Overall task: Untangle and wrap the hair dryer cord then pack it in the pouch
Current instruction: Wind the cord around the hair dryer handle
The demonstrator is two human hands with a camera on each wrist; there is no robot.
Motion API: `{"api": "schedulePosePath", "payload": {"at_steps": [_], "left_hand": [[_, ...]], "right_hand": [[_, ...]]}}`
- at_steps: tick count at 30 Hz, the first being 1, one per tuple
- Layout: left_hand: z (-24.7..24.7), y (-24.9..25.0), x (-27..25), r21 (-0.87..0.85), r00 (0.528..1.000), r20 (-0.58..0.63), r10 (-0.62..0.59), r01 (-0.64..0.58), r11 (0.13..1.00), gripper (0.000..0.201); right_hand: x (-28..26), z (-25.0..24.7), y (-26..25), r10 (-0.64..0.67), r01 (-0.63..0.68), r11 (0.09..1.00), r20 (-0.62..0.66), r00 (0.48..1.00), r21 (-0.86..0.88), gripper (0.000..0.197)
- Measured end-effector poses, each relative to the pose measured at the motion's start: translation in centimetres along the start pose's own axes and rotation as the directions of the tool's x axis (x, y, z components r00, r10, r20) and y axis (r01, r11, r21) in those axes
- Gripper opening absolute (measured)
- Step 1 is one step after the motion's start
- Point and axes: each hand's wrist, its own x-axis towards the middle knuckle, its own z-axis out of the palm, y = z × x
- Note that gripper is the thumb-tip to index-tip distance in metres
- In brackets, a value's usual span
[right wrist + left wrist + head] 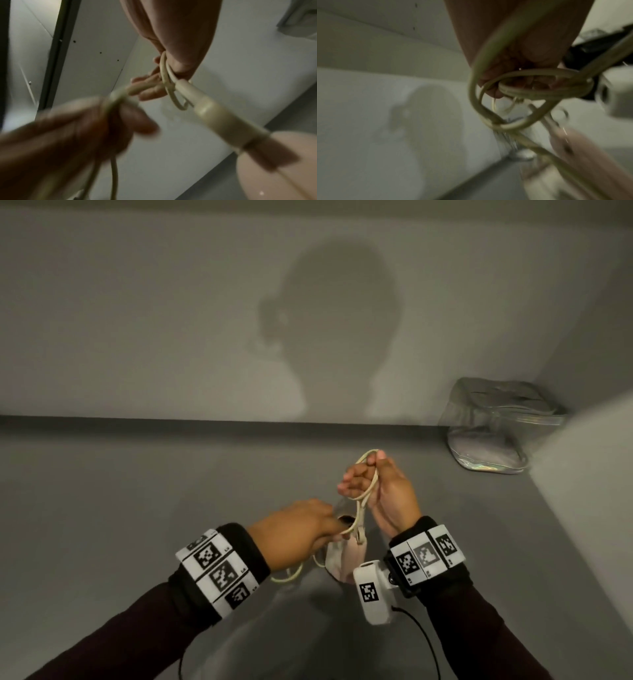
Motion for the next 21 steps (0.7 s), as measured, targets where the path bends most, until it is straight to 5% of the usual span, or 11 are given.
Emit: {"api": "schedulePosePath", "payload": {"at_steps": [4, 7, 13, 17, 21], "left_hand": [[-3.5, 0.3, 1.8, -0.087, 0.962, -0.271, -0.032, 0.008, 0.996, 0.029], [-4.6, -2.0, 3.0, -0.066, 0.951, -0.297, -0.082, 0.065, 0.996, 0.034], [-5.2, -5.3, 1.0, -0.246, 0.932, -0.362, -0.031, -0.063, 0.967, 0.054], [-4.1, -7.8, -3.1, 0.276, 0.890, -0.328, 0.318, -0.232, 0.933, 0.041], [-2.4, -11.9, -6.7, 0.474, 0.929, -0.245, 0.279, -0.136, 0.870, 0.045]], "right_hand": [[-0.5, 1.4, 0.2, -0.017, 0.021, 0.961, 0.014, 1.000, -0.275, 0.034], [-1.0, 1.8, 0.5, 0.014, 0.029, 0.832, 0.072, 0.997, -0.555, 0.039], [-0.2, -0.2, -0.9, 0.142, -0.067, 0.856, 0.109, 0.984, -0.513, 0.028], [0.3, -1.7, -1.8, 0.139, -0.061, 0.857, 0.115, 0.984, -0.512, 0.028], [0.1, -1.5, -1.6, 0.123, -0.013, 0.735, 0.114, 0.986, -0.677, 0.028]]}}
